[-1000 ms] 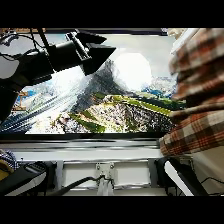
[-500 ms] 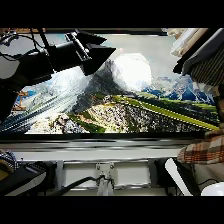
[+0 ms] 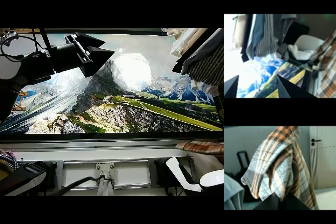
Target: Fold the clothes and pants, and hang the long-sleeved shirts on hangers.
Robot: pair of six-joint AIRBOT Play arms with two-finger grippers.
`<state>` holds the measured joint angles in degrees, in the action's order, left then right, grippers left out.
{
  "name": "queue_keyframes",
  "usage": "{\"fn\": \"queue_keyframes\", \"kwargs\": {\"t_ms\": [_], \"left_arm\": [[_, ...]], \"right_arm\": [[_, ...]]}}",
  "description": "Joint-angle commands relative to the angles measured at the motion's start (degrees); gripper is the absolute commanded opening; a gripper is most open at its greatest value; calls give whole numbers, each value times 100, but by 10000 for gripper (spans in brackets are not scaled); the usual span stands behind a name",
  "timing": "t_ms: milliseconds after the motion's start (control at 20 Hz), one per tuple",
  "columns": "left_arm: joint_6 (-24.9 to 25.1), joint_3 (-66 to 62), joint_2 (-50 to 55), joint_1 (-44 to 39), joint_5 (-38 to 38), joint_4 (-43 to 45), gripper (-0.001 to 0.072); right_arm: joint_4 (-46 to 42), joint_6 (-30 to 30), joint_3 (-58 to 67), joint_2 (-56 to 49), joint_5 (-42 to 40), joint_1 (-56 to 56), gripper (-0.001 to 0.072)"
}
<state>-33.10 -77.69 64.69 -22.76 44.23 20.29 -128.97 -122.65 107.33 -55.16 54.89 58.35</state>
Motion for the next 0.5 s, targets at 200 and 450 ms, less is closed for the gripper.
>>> {"fn": "queue_keyframes", "kwargs": {"t_ms": [200,450], "left_arm": [[-313,2,2,7,-11,372,501],[-315,2,2,7,-9,369,501]], "right_arm": [[1276,-297,4,-247,-824,1349,46],[1801,-758,4,-326,-874,2140,46]]}}
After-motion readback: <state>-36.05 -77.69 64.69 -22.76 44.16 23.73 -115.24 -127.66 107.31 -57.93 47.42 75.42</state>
